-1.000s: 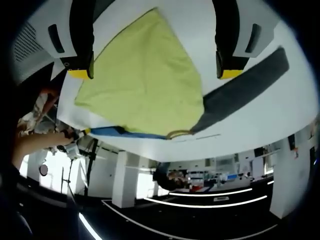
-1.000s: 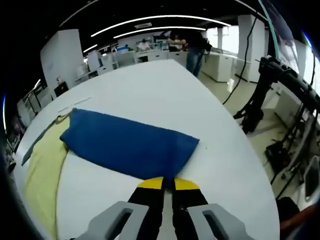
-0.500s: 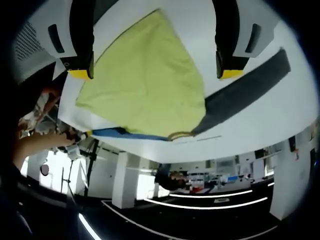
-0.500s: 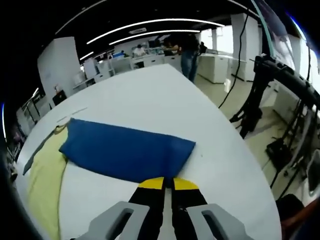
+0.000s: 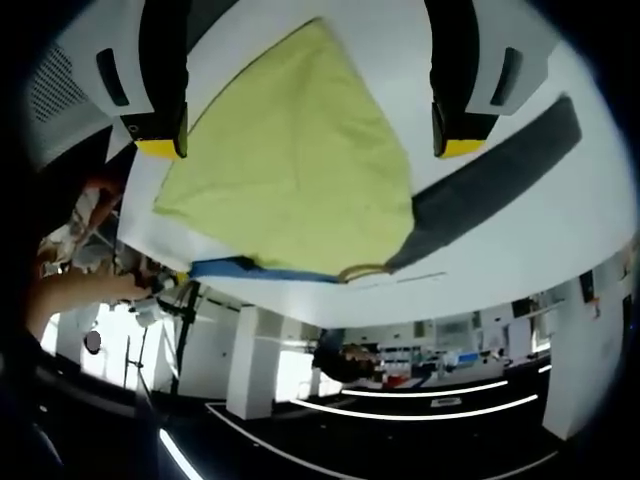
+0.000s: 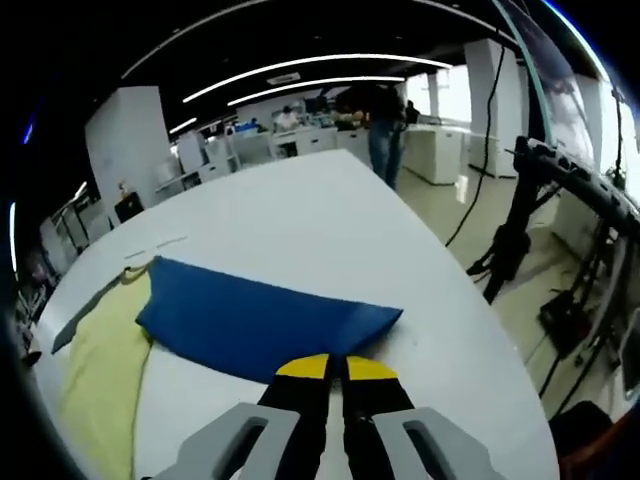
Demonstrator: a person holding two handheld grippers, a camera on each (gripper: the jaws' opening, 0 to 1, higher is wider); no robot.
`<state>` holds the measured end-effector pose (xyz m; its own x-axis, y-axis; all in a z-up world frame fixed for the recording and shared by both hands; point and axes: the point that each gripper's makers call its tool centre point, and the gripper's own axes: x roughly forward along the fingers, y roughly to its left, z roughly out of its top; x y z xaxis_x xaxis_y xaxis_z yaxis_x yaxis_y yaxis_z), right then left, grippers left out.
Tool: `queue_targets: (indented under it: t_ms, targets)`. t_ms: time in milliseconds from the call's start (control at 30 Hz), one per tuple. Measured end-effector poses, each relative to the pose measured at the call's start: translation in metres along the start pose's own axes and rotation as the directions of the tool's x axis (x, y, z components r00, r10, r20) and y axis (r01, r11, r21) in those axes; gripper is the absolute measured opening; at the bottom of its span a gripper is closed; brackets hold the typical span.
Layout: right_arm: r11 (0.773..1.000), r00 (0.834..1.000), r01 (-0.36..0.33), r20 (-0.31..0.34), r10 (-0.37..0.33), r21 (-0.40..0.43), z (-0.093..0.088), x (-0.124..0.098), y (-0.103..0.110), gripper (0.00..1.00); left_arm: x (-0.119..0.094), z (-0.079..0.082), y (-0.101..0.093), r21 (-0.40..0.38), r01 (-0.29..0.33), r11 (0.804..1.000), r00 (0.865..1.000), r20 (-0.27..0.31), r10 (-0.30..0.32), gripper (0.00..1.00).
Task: Fold the garment on the visible template until the final outline fits inside the template.
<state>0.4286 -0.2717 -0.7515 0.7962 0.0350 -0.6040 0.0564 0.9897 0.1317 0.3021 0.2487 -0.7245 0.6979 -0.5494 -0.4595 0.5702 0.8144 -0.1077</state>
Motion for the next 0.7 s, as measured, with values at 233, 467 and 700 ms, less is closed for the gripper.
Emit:
queue_targets:
  t_ms: [233,467,700]
  targets:
    - [0.999,0.998,-0.037,0.040,0.038,-0.021,0.019,0.004,0.010,0.00,-0.001,0.003,0.001,0.007,-0.006,1.000,1.000,0.011,0.006,0.99]
    - [0.996,0.994,-0.076,0.077,0.079,-0.044,0.034,0.005,0.029,0.00,-0.002,0.005,-0.001,0.002,-0.012,1.000,1.000,0.019,0.012,0.99]
    - [0.990,0.986,-0.128,0.102,0.134,-0.067,0.044,0.007,0.054,0.00,-0.004,0.005,-0.001,0.001,-0.020,1.000,1.000,0.017,0.020,0.99]
